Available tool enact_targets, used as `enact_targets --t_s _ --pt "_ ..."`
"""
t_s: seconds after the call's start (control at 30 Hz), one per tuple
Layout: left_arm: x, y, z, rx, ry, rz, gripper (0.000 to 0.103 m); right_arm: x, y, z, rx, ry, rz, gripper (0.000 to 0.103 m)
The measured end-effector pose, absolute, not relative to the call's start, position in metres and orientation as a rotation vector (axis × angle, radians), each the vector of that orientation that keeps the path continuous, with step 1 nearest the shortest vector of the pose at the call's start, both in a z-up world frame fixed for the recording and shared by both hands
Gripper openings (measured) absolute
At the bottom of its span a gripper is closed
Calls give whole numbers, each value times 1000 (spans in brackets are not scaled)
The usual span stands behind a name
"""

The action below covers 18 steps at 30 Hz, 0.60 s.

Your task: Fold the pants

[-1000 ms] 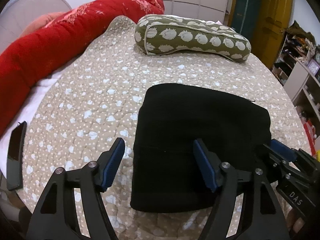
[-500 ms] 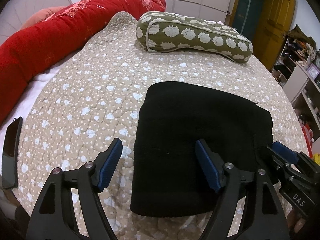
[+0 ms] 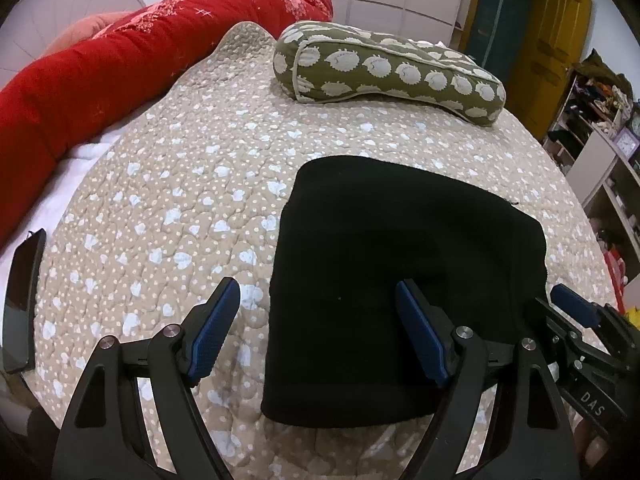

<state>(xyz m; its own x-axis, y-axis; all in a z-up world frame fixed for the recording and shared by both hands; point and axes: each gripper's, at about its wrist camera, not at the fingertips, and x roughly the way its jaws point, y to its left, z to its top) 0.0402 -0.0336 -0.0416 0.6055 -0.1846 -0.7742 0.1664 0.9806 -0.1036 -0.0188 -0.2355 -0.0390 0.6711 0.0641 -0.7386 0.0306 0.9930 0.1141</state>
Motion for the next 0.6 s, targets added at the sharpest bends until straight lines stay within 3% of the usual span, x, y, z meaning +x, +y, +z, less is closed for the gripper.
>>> enact_targets --t_s 0.4,0.6 --pt "38 -25 -36 -75 913 -258 80 -19 -241 -38 139 843 26 55" --pt "39 -15 -36 -110 914 -283 80 -23 -264 -45 312 837 66 57"
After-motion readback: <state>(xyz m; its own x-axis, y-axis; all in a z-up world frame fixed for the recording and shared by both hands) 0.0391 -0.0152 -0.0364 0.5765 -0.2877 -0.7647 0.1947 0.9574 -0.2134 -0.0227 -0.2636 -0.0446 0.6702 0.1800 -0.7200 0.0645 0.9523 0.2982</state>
